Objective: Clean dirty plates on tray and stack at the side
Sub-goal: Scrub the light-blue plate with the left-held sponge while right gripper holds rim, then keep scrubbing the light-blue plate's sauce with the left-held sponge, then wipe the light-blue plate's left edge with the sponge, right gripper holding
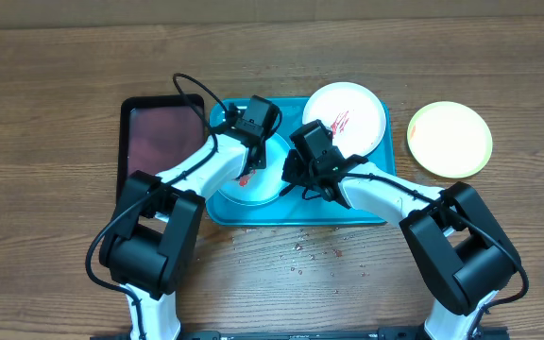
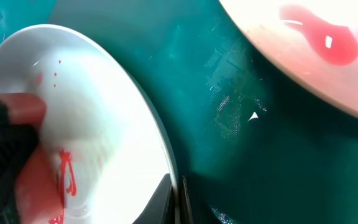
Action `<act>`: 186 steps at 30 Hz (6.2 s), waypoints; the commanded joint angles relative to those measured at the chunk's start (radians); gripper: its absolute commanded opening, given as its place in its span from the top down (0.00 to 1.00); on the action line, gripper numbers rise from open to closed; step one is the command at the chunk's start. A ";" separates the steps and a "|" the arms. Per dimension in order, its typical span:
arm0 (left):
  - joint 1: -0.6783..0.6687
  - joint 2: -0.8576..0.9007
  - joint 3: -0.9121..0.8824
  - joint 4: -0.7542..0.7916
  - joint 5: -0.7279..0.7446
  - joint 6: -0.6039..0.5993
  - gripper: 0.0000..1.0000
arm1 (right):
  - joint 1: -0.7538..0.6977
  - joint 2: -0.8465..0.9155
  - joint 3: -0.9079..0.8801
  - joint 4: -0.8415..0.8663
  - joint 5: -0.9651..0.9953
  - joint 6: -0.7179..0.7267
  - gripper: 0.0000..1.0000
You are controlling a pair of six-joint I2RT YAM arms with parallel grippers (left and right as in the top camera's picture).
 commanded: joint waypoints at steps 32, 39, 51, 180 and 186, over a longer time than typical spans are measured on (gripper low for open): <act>-0.027 0.115 -0.068 -0.102 0.367 0.143 0.96 | 0.003 0.012 0.027 0.024 0.011 0.045 0.96; -0.027 0.116 -0.110 -0.022 0.190 0.051 0.96 | 0.003 0.012 0.027 0.024 0.011 0.045 0.96; -0.027 0.116 -0.278 0.163 0.094 -0.116 0.96 | 0.003 0.012 0.027 0.024 0.007 0.045 0.96; -0.027 0.122 -0.399 0.155 0.245 0.002 0.96 | 0.003 0.011 0.027 0.025 0.007 0.053 0.96; -0.100 0.122 -0.399 0.262 0.287 0.041 0.96 | 0.003 0.011 0.027 0.024 0.007 0.052 0.96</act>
